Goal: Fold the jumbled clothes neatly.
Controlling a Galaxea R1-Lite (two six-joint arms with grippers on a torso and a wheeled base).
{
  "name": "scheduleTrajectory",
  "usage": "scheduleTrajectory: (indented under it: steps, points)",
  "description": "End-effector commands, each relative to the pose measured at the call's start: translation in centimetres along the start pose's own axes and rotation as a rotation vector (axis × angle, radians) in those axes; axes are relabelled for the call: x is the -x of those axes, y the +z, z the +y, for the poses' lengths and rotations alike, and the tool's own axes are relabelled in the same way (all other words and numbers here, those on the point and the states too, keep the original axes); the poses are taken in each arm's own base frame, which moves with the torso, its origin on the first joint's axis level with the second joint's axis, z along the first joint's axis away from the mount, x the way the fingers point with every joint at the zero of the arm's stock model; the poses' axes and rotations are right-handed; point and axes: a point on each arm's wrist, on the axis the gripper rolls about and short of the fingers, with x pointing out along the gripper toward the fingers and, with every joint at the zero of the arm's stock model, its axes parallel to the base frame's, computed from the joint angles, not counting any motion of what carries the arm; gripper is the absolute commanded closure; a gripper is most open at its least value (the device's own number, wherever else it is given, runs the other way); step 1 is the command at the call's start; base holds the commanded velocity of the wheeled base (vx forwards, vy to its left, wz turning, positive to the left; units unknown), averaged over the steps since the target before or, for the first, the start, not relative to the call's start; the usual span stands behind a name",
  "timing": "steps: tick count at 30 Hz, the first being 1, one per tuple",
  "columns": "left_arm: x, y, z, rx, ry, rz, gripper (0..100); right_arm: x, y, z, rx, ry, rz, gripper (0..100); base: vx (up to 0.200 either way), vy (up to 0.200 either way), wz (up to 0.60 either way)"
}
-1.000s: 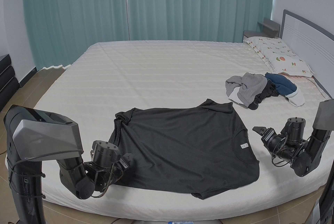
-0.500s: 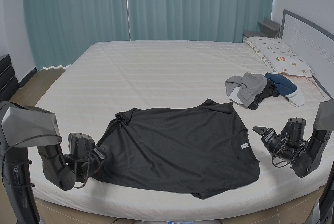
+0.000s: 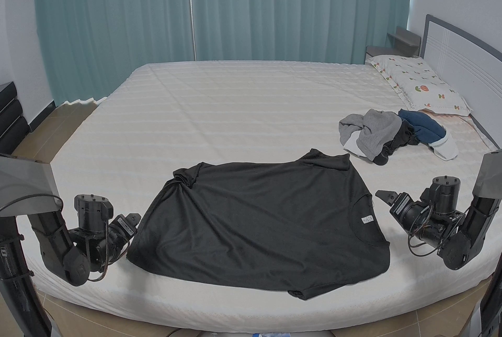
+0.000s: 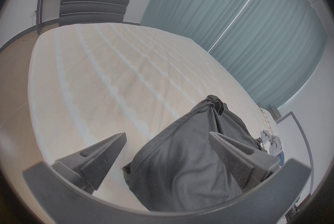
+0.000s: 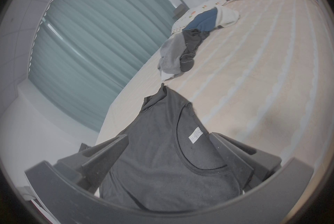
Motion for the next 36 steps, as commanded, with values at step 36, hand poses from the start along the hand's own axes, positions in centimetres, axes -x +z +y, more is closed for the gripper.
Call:
scheduleTrajectory:
  steps: [36]
  points:
    - [-4.6, -2.6, -1.2, 0.014, -0.028, 0.12, 0, 2.5, -2.5, -0.2, 0.002, -0.01, 0.082, 0, -0.05, 0.0, 0.0]
